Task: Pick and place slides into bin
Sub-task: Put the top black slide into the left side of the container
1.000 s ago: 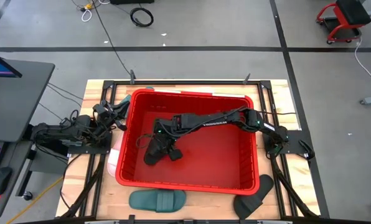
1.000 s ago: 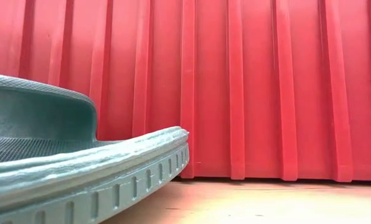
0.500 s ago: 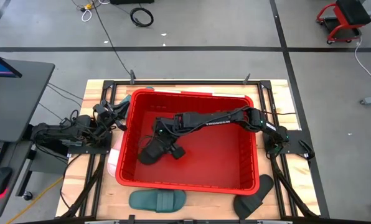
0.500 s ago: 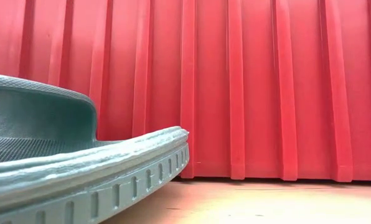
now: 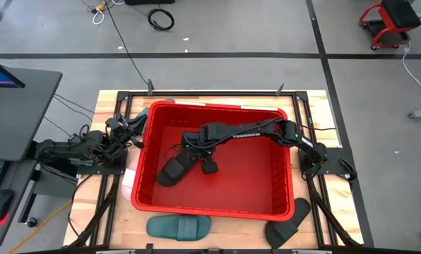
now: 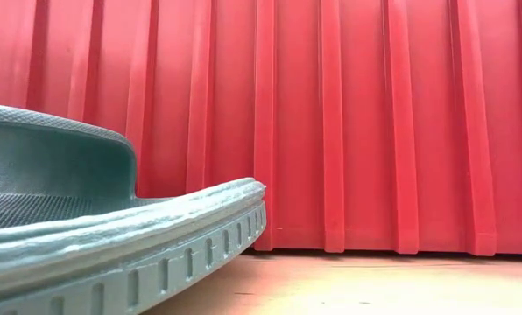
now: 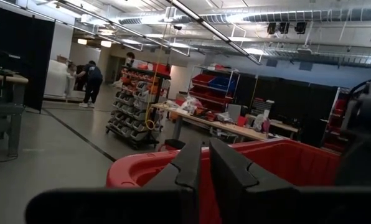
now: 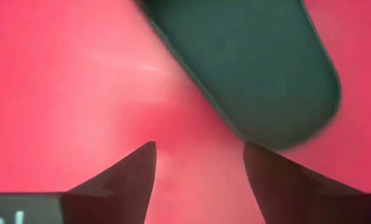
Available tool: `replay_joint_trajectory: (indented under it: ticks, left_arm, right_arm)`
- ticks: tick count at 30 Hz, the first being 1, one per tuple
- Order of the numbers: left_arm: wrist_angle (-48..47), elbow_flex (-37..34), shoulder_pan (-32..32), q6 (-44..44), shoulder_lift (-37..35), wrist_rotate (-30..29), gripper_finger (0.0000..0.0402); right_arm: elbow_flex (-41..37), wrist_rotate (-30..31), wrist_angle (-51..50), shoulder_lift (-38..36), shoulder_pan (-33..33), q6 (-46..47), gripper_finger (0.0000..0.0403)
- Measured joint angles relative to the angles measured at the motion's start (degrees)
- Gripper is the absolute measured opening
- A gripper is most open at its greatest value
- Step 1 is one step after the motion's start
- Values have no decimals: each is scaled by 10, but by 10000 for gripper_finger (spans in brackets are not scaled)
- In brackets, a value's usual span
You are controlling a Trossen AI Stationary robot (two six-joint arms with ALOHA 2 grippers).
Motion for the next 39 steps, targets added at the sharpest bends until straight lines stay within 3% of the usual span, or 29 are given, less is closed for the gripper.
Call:
replay_joint_trajectory:
  ticks: [10,15,23,27,34,39]
  left_arm:
    - [0,0,0,0,0,0,28]
    - [0,0,0,0,0,0,34]
    - [0,0,0,0,0,0,40]
    - [0,0,0,0,0,0,34]
    - [0,0,0,0,0,0,28]
    - [0,0,0,0,0,0,36]
  right_arm:
    - [-85,-6,81,2,-7,80,225]
    - [-92,-3,168,2,-7,78,220]
    - [-91,66,288,2,-7,19,220]
    - [-87,85,288,2,-16,39,220]
    - [-76,6,210,1,-26,159,220]
    - [-116,51,305,1,-12,163,220]
